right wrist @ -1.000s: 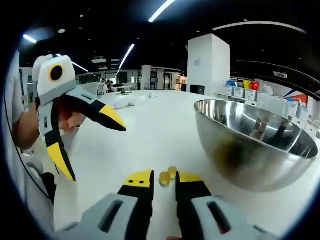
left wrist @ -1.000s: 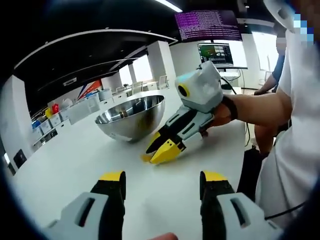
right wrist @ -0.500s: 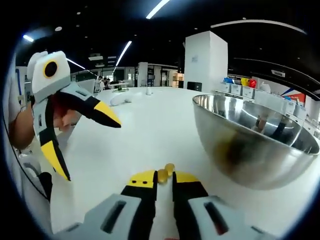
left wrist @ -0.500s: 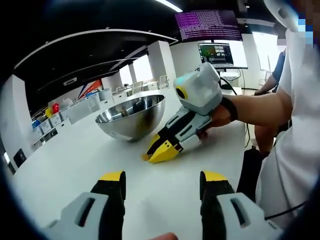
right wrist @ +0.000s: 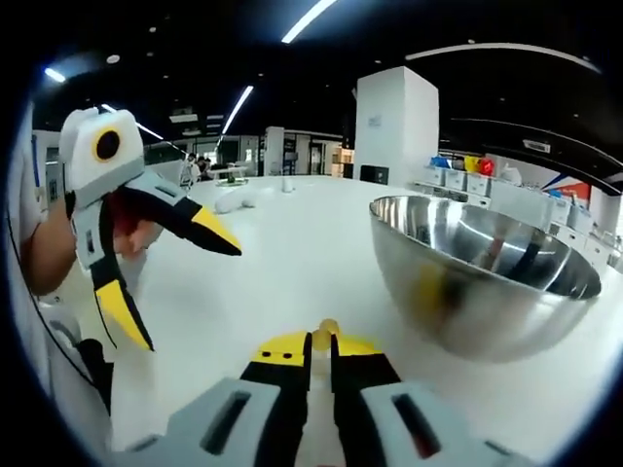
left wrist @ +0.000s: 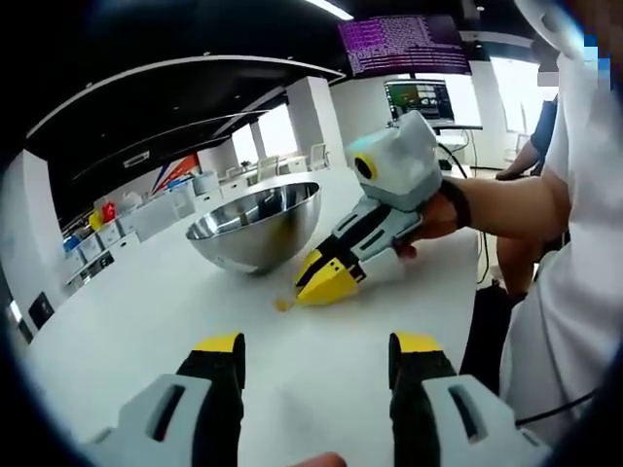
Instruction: Pick up the QQ candy scattered on the table and place it into the stainless steel bowl on the table
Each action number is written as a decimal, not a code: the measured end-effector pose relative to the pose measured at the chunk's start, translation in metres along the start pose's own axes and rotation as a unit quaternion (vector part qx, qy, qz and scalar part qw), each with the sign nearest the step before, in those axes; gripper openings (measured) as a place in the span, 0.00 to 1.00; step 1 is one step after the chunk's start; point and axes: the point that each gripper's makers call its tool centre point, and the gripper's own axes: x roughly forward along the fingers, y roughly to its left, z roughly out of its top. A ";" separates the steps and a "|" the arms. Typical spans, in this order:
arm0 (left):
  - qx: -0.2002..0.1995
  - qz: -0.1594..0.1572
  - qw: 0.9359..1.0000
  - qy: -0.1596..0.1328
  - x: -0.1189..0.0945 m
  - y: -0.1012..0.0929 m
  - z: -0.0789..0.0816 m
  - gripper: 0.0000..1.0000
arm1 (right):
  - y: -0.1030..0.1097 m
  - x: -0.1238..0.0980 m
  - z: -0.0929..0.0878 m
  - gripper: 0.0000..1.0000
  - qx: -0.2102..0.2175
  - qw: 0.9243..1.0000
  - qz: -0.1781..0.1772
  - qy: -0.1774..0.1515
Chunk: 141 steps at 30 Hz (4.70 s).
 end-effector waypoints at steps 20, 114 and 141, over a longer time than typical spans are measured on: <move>-0.004 0.008 1.000 -0.020 0.008 0.010 0.014 0.58 | -0.041 -0.078 0.060 0.09 0.015 0.987 -0.092 -0.129; -0.011 0.019 1.000 0.000 -0.004 0.013 -0.004 0.60 | 0.008 -0.026 0.023 0.20 -0.081 0.996 0.005 -0.027; -0.018 0.021 1.000 0.001 -0.008 0.012 -0.010 0.60 | -0.003 0.031 -0.003 0.16 -0.065 0.997 -0.013 0.025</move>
